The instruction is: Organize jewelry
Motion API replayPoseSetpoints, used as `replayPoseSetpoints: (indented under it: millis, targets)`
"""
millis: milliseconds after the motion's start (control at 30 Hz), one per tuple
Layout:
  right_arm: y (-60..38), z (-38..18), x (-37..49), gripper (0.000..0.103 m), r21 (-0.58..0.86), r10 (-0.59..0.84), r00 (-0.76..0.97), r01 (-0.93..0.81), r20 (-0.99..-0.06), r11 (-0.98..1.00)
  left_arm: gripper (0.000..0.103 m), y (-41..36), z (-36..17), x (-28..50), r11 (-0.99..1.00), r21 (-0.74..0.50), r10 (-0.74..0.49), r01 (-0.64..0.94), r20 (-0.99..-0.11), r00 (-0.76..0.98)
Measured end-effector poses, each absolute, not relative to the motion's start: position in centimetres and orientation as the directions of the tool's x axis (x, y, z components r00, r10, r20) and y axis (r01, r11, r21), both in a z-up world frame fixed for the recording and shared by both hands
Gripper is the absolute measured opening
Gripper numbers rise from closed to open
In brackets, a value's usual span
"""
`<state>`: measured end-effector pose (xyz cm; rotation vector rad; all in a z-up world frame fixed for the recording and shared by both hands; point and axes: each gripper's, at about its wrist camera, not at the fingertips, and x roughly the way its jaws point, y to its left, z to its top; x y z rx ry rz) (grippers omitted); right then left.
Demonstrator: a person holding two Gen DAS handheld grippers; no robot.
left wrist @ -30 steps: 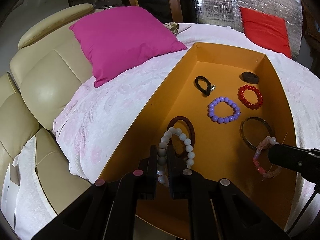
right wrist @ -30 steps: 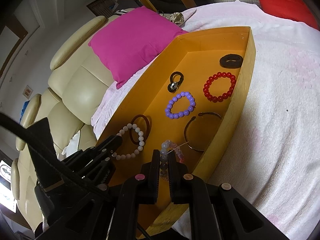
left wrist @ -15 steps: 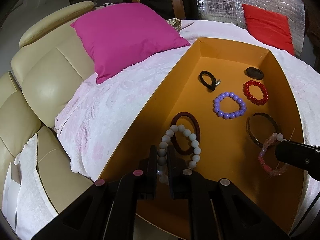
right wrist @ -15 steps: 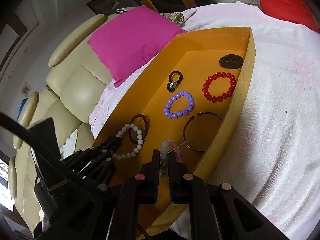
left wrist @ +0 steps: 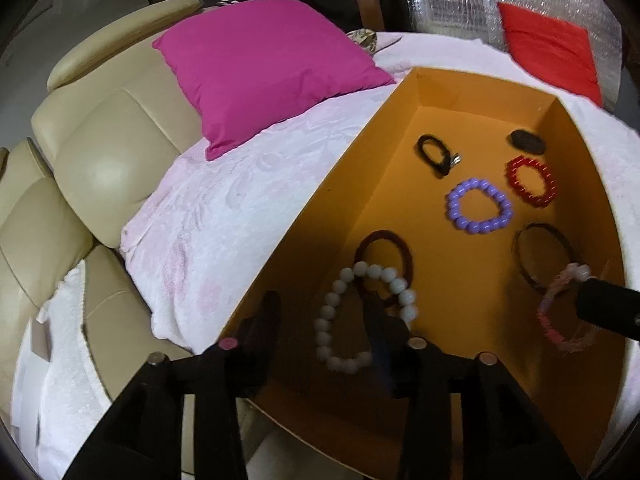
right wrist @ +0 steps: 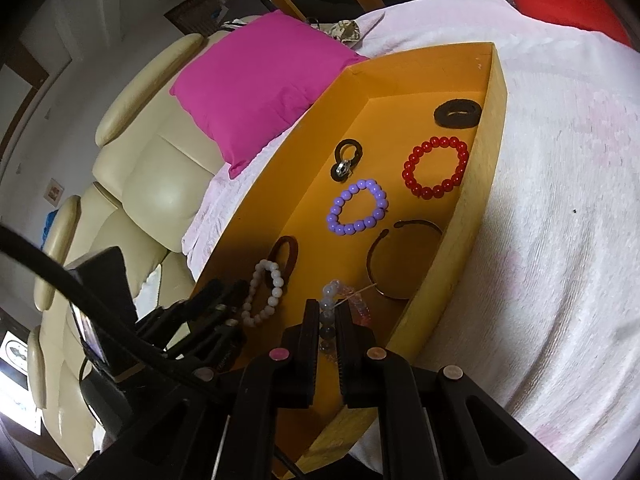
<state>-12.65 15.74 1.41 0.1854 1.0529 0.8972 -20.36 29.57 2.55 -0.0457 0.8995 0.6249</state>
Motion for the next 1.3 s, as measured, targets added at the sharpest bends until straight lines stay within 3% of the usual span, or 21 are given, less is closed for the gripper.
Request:
replayPoseSetpoints:
  millis: [67, 167, 233, 300, 433, 533, 600, 800, 1133, 1300]
  targets:
    - [15.6, 1.5, -12.6, 0.014, 0.546, 0.726, 0.184, -0.545, -0.663, 0.636, 0.05, 29.3, 2.7, -20.3, 0.822, 0.228, 0.496, -0.522, -0.737, 0.459]
    - [15.2, 1.9, -12.8, 0.029, 0.564, 0.749, 0.194, -0.546, -0.634, 0.619, 0.056, 29.0, 3.4, -20.4, 0.819, 0.232, 0.505, -0.524, -0.724, 0.469]
    - [14.9, 2.5, -13.1, 0.046, 0.561, 0.759, 0.22, -0.555, -0.612, 0.614, 0.061, 28.7, 4.3, -20.6, 0.814, 0.234, 0.52, -0.532, -0.702, 0.486]
    - [14.2, 3.4, -13.3, 0.047, 0.561, 0.776, 0.269, -0.562, -0.571, 0.608, 0.068, 28.6, 5.4, -20.8, 0.805, 0.234, 0.537, -0.545, -0.678, 0.502]
    - [12.8, 4.6, -13.2, 0.047, 0.586, 0.805, 0.316, -0.56, -0.502, 0.585, 0.068, 28.4, 7.4, -21.3, 0.793, 0.239, 0.564, -0.56, -0.636, 0.528]
    - [12.8, 5.0, -13.2, 0.047, 0.581, 0.8, 0.333, -0.557, -0.498, 0.594, 0.073, 27.9, 8.8, -21.6, 0.784, 0.248, 0.581, -0.569, -0.614, 0.534]
    - [12.8, 5.2, -13.3, 0.047, 0.574, 0.797, 0.34, -0.559, -0.5, 0.599, 0.082, 27.6, 9.8, -21.8, 0.779, 0.248, 0.591, -0.576, -0.599, 0.54]
    - [12.8, 6.1, -14.3, 0.047, 0.492, 0.771, 0.382, -0.606, -0.51, 0.625, 0.082, 27.0, 12.3, -22.7, 0.792, 0.207, 0.568, -0.574, -0.595, 0.569]
    - [9.9, 9.8, -16.3, 0.048, 0.366, 0.704, 0.51, -0.613, -0.495, 0.701, 0.082, 24.1, 16.8, -25.1, 0.759, 0.259, 0.633, -0.598, -0.51, 0.583]
    - [7.6, 12.4, -19.0, 0.059, 0.251, 0.643, 0.604, -0.607, -0.472, 0.754, 0.082, 22.4, 18.9, -26.5, 0.774, 0.26, 0.622, -0.577, -0.481, 0.618]
